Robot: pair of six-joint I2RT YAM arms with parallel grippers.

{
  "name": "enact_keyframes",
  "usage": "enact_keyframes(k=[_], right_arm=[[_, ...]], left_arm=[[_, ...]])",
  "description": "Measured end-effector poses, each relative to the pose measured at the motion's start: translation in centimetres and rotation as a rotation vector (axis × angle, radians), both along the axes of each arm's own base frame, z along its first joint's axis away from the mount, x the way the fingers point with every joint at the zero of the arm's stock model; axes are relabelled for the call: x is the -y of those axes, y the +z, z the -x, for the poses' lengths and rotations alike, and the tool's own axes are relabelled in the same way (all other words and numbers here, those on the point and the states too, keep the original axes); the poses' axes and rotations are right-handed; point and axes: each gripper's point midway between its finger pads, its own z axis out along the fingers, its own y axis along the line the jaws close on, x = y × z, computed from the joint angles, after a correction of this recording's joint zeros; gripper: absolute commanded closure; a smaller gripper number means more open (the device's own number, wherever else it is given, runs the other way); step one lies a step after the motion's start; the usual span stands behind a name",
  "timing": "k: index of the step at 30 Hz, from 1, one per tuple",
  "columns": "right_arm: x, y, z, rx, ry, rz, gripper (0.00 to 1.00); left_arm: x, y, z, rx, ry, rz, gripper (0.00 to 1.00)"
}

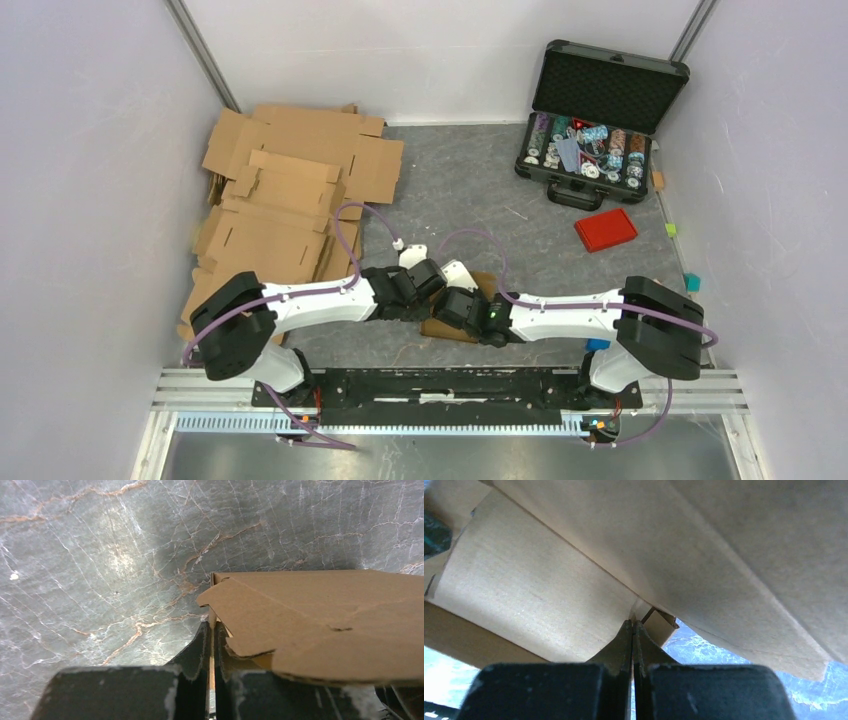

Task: Fold the paper box
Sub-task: Fold the paper box at the center of the board.

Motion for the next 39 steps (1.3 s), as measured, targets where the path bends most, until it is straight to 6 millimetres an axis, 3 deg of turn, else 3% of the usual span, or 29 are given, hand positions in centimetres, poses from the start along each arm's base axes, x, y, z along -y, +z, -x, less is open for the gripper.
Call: enact_keyframes(k=[16,39], right_arm=[[0.2,-0.7,0.9,-0.010,-0.140,-0.047,1.00],[1.0,-0.6,2.3,0.060,-0.407,0.028,1.00]], left_arm=[[-0.4,-0.2,1.1,-0.026,0.183,0.116,0.98],[-0.4,-0.3,1.2,-0.017,0.207,0.121,0.98]])
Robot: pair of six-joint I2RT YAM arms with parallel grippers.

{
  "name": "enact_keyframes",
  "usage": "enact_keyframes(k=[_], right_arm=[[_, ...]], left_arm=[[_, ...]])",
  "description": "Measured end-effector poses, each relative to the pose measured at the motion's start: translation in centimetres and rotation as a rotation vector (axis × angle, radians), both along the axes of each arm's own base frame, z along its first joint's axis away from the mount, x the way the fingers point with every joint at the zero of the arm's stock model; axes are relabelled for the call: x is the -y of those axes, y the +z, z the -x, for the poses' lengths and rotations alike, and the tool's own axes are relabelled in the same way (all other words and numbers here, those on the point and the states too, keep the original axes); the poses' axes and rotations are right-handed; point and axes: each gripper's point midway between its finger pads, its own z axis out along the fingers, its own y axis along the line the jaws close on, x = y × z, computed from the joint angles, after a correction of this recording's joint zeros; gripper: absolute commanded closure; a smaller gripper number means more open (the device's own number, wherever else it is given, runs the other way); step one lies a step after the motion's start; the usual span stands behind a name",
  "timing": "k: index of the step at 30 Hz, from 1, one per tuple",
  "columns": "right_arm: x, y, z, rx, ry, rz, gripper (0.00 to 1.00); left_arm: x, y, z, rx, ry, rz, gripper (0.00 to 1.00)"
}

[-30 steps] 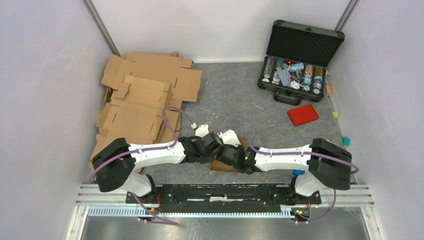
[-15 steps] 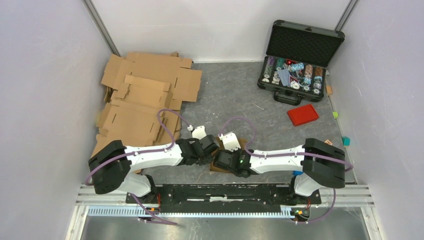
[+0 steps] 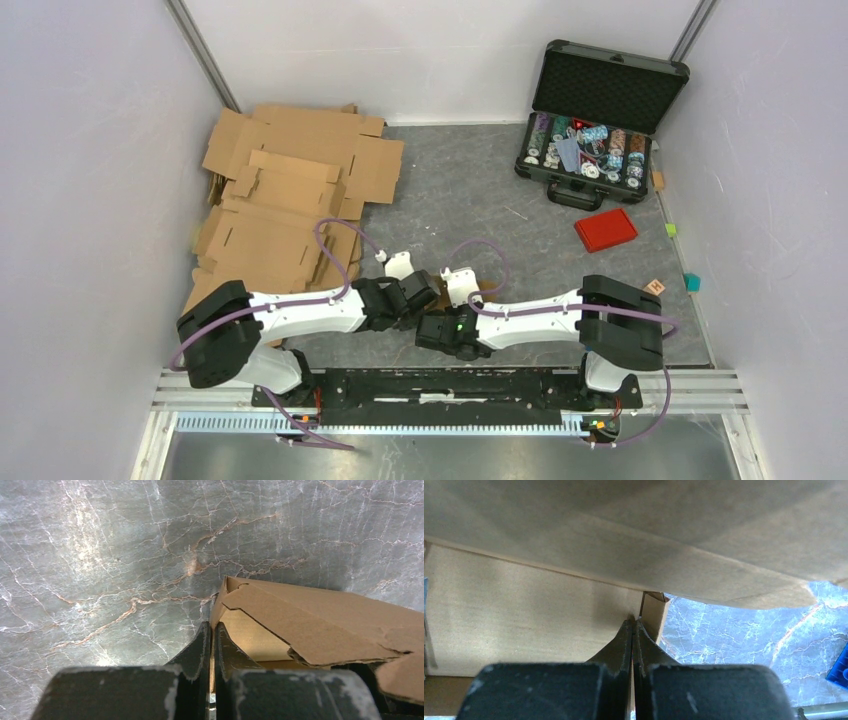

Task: Fold the paper box
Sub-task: Fold the paper box at the center of the board.

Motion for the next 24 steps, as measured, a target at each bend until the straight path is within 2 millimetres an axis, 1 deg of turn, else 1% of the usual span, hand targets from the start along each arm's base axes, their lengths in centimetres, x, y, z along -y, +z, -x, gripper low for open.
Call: enact_keyframes(k=[10,14,17,20,24], right_arm=[[0.5,0.6,-0.3,0.030,-0.025,0.013,1.00],[0.1,0.7,-0.3,0.022,0.032,0.012,1.00],[-0.3,1.3,-0.3,0.021,0.097,-0.019,1.00],[-0.8,1.7,-0.2,0.017,0.157,-0.057,1.00],[-1.7,1.7,-0.1,0.006,0.217,-0.081,1.00]], left_arm=[[0.4,0.2,-0.2,0.013,0.006,0.017,0.98],[0.3,0.4,-0.3,0.019,0.009,0.009,0.98],[0.3,0.5,-0.6,0.031,0.016,-0.006,0.98],[0.0,0.1,-0.8,0.033,0.021,-0.032,0.98],[-0.6,-0.3,-0.7,0.033,0.019,-0.068,0.98]])
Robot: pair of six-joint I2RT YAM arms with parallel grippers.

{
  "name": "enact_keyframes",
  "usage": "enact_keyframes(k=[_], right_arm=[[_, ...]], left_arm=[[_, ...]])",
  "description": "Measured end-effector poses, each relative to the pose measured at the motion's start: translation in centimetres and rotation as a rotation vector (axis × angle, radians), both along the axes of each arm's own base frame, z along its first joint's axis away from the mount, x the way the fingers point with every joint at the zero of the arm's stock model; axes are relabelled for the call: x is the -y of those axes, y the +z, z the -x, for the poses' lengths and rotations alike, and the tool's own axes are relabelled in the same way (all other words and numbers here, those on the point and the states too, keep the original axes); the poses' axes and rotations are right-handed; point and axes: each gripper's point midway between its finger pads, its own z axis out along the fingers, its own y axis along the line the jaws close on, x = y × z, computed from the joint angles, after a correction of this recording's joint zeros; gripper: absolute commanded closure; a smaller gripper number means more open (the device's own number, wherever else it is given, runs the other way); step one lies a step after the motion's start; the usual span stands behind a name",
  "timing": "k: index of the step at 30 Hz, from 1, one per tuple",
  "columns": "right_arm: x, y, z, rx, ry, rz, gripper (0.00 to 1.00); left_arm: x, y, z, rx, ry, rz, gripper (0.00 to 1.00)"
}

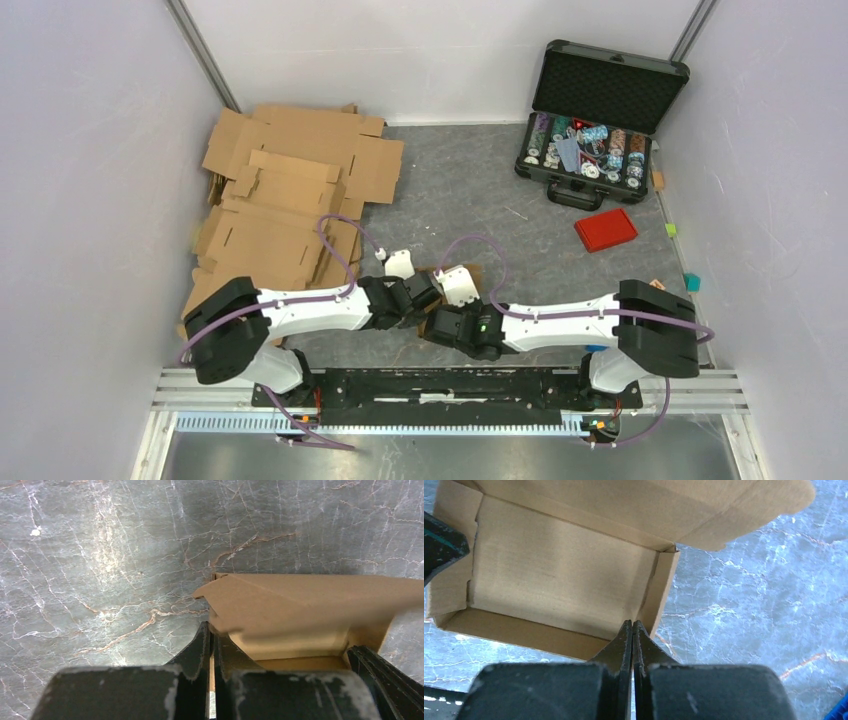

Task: Fold the paper box
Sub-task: Fold the paper box at the center of the board.

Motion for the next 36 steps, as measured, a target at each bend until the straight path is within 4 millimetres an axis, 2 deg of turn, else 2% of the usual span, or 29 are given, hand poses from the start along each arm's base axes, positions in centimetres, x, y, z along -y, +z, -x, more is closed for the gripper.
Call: enact_keyframes(k=[6,9,12,13,15,16,18,22,29,32,36], right_arm=[[-0.2,0.2,0.3,0.002,0.080,-0.059,1.00],[-0.2,1.4,0.3,0.030,0.120,-0.141,0.99],[0.1,2.8,0.2,0.071,0.131,-0.217,0.93],[0.3,3.2,0.1,0.084,0.131,-0.233,0.87],[0.8,3.9,0.0,0.115,0.133,-0.269,0.57],[1.3,4.2,-0.1,0.131,0.138,-0.278,0.50],[1.8,4.4,-0.1,0.145,0.133,-0.290,0.43],[2.9,3.5,0.0,0.142,0.133,-0.265,0.43],[3.6,1.4,0.1,0.111,0.134,-0.180,0.54],[3.5,0.4,0.1,0.091,0.136,-0.126,0.58],[2.9,0.1,0.0,0.079,0.128,-0.103,0.58]], left_arm=[[0.1,0.0,0.0,0.001,-0.015,-0.012,0.98],[0.1,0.1,0.0,0.000,-0.015,-0.014,0.98],[0.1,0.0,0.0,-0.001,-0.016,-0.016,0.98],[0.1,0.0,0.0,-0.002,-0.016,-0.018,0.98],[0.2,0.0,-0.1,-0.003,-0.019,-0.022,0.98],[0.2,0.0,-0.1,-0.001,-0.029,-0.029,0.98],[0.3,-0.1,-0.1,0.000,-0.043,-0.038,0.98],[0.4,0.0,-0.2,0.004,-0.071,-0.056,0.98],[0.3,0.0,-0.2,0.007,-0.091,-0.068,0.98],[0.3,0.0,-0.2,0.008,-0.094,-0.069,0.98],[0.1,0.0,-0.1,0.007,-0.097,-0.080,0.98]])
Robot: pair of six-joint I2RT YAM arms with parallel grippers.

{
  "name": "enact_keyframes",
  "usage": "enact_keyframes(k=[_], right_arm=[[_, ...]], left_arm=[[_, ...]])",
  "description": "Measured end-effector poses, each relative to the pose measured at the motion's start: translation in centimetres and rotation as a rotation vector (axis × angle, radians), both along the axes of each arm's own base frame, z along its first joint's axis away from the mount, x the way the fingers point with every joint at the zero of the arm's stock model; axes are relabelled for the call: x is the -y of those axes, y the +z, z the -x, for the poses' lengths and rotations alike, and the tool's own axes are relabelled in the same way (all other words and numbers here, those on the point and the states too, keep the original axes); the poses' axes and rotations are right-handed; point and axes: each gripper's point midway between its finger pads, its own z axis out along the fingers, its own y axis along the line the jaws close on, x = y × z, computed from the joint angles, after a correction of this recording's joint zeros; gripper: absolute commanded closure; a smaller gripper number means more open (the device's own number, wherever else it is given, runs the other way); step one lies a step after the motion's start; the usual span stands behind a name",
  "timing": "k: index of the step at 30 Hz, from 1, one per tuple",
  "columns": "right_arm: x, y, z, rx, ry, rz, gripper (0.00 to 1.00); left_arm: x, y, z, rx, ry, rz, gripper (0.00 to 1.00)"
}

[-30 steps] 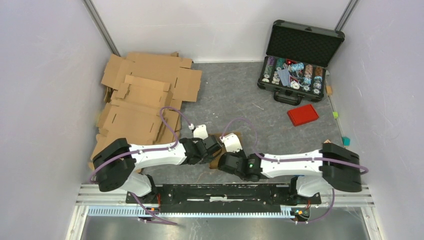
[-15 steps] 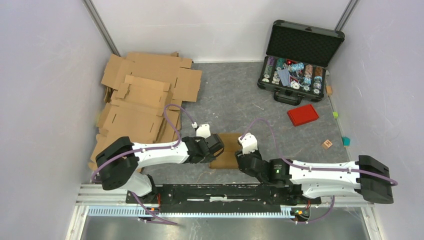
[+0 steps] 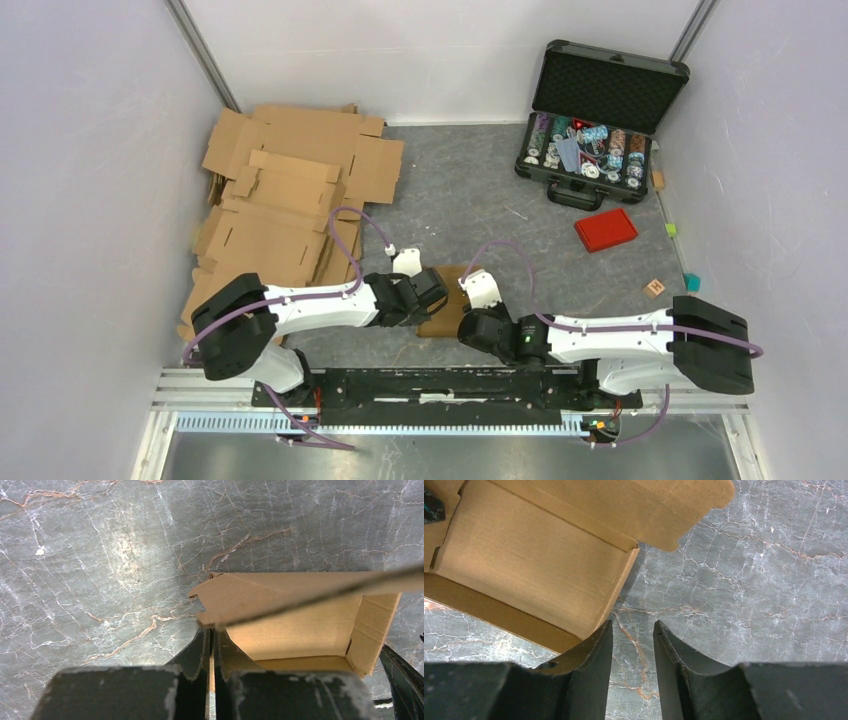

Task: Fold the paper box
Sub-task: Fold the paper box at the center of the board.

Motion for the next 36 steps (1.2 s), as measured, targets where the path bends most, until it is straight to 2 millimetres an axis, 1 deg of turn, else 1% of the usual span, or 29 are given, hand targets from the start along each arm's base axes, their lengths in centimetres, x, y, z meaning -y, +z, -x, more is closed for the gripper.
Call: enact_keyframes(k=[6,9,10,13,15,18,19,22,27,31,36], right_arm=[[0.0,0.0,0.0,-0.006,-0.021,-0.009,0.62],[0.1,0.4,-0.1,0.003,-0.035,-0.021,0.63],[0.1,0.7,-0.2,0.009,-0.038,-0.030,0.62],[-0.1,1.9,-0.4,0.029,-0.044,-0.074,0.55],[-0.4,2.5,-0.5,0.038,-0.040,-0.102,0.53],[-1.0,3.0,-0.5,0.041,-0.030,-0.135,0.53],[-1.1,2.9,-0.5,0.038,-0.027,-0.139,0.53],[-1.2,2.3,-0.4,0.028,-0.035,-0.129,0.58],[-0.4,0.1,-0.1,-0.021,-0.092,-0.049,0.69],[-0.9,-0.2,-0.1,-0.044,-0.137,-0.038,0.70],[-0.9,-0.6,0.2,-0.069,-0.155,-0.038,0.72]], left_arm=[[0.0,0.0,0.1,0.001,-0.005,-0.014,0.98],[0.2,0.0,0.1,0.001,-0.013,-0.016,0.98],[0.3,0.0,0.2,0.001,-0.015,-0.015,0.98],[0.4,0.0,0.2,0.002,-0.018,-0.013,0.98],[0.5,0.1,0.2,0.003,-0.019,-0.011,0.98],[0.7,0.3,0.2,0.006,-0.021,-0.006,0.98],[0.7,0.3,0.2,0.006,-0.021,-0.006,0.98],[0.8,0.3,0.2,0.007,-0.023,-0.004,0.98],[0.9,0.2,0.2,0.005,-0.025,-0.008,0.98],[1.0,0.2,0.2,0.005,-0.026,-0.008,0.98],[1.0,0.2,0.2,0.004,-0.028,-0.010,0.98]])
